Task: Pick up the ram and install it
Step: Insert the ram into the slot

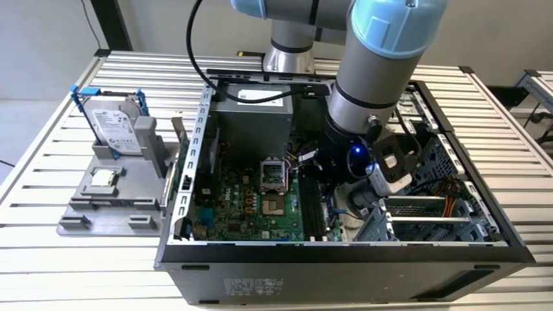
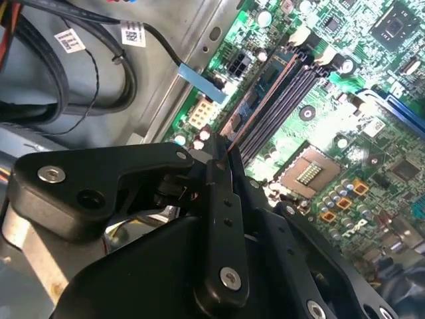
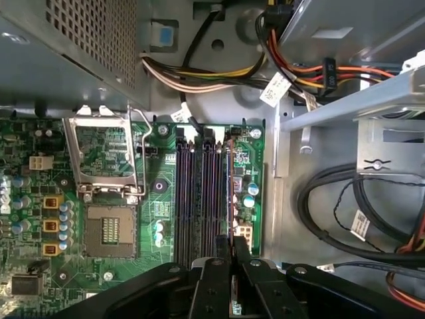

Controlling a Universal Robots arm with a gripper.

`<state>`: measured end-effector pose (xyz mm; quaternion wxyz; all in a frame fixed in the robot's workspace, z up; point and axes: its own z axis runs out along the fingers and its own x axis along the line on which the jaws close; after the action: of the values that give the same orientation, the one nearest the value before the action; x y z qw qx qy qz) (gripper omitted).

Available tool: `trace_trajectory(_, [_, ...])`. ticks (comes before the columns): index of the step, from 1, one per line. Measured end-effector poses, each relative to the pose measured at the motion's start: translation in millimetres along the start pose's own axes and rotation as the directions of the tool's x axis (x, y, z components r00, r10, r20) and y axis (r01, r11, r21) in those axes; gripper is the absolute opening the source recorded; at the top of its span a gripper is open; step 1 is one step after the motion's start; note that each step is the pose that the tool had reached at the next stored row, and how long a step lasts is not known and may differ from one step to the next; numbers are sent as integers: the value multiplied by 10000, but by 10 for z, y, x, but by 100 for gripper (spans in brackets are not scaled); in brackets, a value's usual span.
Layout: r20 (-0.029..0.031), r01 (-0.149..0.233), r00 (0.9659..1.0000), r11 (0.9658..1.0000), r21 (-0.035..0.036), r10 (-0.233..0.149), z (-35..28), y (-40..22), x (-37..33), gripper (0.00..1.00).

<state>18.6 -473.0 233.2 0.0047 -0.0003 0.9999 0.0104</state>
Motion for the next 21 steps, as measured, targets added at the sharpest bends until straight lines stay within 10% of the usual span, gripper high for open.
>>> trace_trajectory(21, [-8, 38, 10000, 10000, 35, -37, 102, -15, 32, 0])
